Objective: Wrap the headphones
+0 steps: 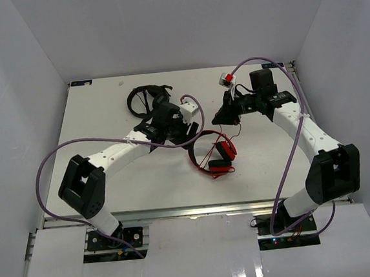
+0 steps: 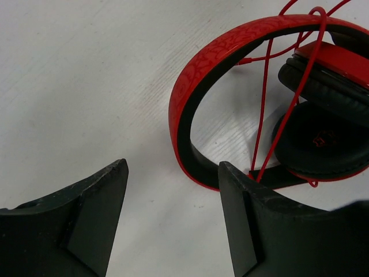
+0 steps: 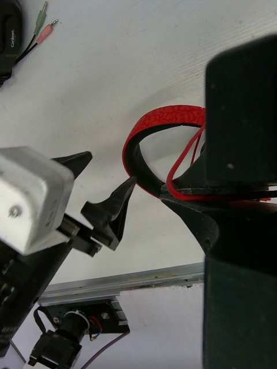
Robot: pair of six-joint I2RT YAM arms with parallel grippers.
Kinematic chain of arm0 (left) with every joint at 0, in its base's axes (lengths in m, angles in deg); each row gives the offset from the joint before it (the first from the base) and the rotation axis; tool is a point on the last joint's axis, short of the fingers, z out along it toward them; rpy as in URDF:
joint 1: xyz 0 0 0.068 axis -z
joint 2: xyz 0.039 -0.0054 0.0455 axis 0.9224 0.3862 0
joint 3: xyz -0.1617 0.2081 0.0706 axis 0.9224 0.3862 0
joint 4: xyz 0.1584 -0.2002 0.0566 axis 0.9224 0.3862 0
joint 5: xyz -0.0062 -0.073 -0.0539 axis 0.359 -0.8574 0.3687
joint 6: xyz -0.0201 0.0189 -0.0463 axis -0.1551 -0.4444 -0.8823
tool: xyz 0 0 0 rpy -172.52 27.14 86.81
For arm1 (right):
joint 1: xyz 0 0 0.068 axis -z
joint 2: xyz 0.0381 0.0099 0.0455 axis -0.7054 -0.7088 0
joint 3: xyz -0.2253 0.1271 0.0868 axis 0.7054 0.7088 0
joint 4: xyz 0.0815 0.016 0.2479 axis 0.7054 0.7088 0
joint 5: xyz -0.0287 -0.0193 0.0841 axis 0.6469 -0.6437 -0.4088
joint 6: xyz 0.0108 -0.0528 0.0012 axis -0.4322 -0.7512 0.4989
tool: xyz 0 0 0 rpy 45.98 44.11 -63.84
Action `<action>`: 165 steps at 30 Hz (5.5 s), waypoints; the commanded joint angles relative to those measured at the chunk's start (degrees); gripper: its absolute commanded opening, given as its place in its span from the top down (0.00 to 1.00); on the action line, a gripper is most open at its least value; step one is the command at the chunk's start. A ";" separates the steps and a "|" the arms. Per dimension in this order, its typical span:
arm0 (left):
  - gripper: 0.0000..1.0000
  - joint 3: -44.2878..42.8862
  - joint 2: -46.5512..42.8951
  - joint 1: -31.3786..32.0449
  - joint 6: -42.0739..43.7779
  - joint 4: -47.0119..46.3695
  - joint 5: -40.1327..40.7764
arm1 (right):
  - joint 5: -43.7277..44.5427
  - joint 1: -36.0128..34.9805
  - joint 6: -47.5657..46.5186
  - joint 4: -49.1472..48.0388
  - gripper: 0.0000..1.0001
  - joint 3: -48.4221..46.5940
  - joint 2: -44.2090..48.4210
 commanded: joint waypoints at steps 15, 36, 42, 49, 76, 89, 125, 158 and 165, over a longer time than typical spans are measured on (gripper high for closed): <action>0.43 1.73 7.82 -1.40 -1.05 -13.45 -7.77 | -3.15 -0.28 0.64 -1.81 0.92 1.17 2.56; 1.00 -5.66 2.92 -1.83 -7.47 3.29 7.58 | -6.57 -0.44 4.23 0.13 0.92 -1.44 3.95; 1.00 -13.03 4.89 -1.65 -12.54 12.16 17.31 | -8.64 -2.50 8.48 -1.29 0.92 -1.71 4.43; 1.00 -24.96 8.52 -0.69 -18.87 19.34 27.44 | -6.88 -8.54 11.83 -4.57 0.92 0.44 5.47; 1.00 -20.74 -1.96 -15.69 -58.30 -1.09 2.06 | 12.94 -13.33 5.65 -6.91 0.92 9.34 12.33; 1.00 -15.62 -6.21 -18.07 -71.49 -13.32 -8.20 | 13.19 -12.90 3.59 -9.18 0.92 12.57 12.60; 1.00 -8.89 -17.20 -20.25 -31.21 7.95 -47.94 | 5.91 5.17 -6.13 -7.43 0.92 8.28 5.68; 1.00 -3.40 -19.18 -16.61 -14.78 25.95 -31.94 | 22.35 5.07 -4.54 -19.86 0.92 7.39 1.41; 1.00 -4.80 -10.08 -13.41 -7.35 28.00 -25.48 | 26.36 0.00 -18.13 -16.61 0.92 3.66 4.02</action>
